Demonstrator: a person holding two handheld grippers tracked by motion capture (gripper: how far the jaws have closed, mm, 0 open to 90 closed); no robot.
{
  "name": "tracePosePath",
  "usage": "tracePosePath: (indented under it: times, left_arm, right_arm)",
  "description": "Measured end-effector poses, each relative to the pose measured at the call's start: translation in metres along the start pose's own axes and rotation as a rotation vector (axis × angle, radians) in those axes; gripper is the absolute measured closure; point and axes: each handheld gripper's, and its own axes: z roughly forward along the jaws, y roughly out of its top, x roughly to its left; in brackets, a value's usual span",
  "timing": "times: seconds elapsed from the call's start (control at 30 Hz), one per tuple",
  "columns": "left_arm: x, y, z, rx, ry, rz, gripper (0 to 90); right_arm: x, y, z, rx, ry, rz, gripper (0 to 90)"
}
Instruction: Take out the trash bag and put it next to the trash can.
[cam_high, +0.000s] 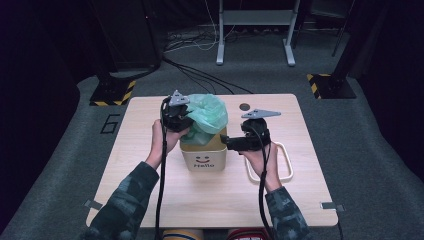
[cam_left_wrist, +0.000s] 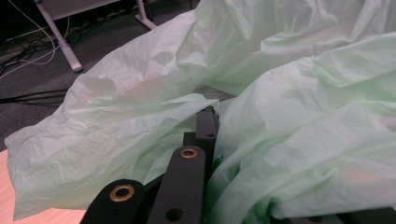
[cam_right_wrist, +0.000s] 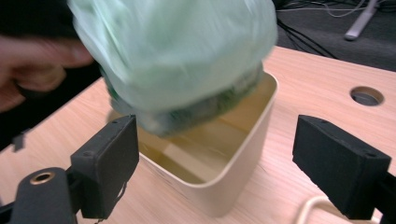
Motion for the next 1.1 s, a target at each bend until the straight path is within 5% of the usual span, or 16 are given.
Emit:
tracePosePath:
  times: [0.27, 0.5, 0.77, 1.1]
  left_arm:
    - [0.000, 0.003, -0.005, -0.010, 0.001, 0.001, 87.9]
    - [0.001, 0.006, -0.008, -0.018, 0.005, 0.008, 87.9]
    - [0.003, 0.009, -0.013, -0.028, 0.017, 0.012, 87.9]
    - [0.009, 0.016, -0.021, -0.042, 0.034, 0.013, 87.9]
  right_arm:
    - [0.005, -0.050, 0.025, 0.047, -0.055, -0.029, 10.9]
    - [0.015, -0.108, 0.051, 0.058, -0.164, -0.057, 3.1]
    - [0.013, -0.152, 0.078, 0.122, -0.177, -0.032, 0.0]
    - [0.014, -0.169, 0.093, 0.184, -0.196, -0.039, 0.0]
